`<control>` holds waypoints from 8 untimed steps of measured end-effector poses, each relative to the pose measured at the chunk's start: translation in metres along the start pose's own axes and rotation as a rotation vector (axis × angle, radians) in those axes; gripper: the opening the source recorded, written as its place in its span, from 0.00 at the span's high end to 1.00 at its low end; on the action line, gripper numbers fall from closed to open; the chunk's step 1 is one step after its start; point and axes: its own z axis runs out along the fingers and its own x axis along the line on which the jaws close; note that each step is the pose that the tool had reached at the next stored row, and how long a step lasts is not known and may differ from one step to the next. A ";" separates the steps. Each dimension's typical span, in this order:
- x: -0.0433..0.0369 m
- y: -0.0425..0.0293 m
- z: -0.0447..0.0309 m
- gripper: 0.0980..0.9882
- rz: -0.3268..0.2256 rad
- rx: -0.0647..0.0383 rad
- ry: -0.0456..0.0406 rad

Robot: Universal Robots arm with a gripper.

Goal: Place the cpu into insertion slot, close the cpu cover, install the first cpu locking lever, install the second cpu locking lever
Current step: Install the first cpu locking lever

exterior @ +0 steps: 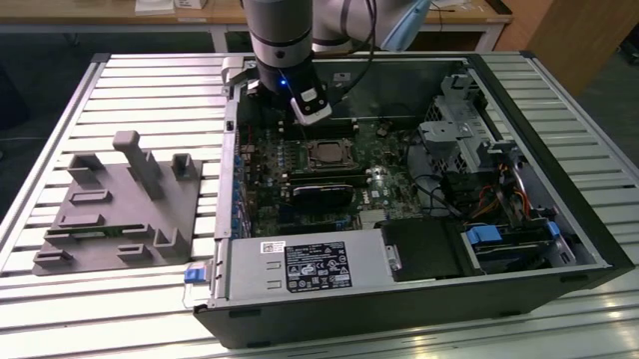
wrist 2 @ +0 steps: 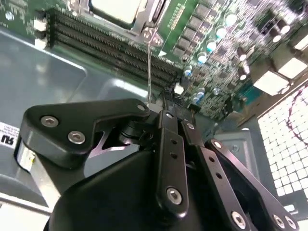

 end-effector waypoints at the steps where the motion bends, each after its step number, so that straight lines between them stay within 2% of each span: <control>1: 0.0000 0.0000 0.0000 0.99 0.000 0.000 0.0001; 4: -0.0042 0.0004 0.0002 0.99 -0.001 0.000 0.0003; 8: -0.0183 0.0017 0.0010 0.99 -0.001 0.000 0.0004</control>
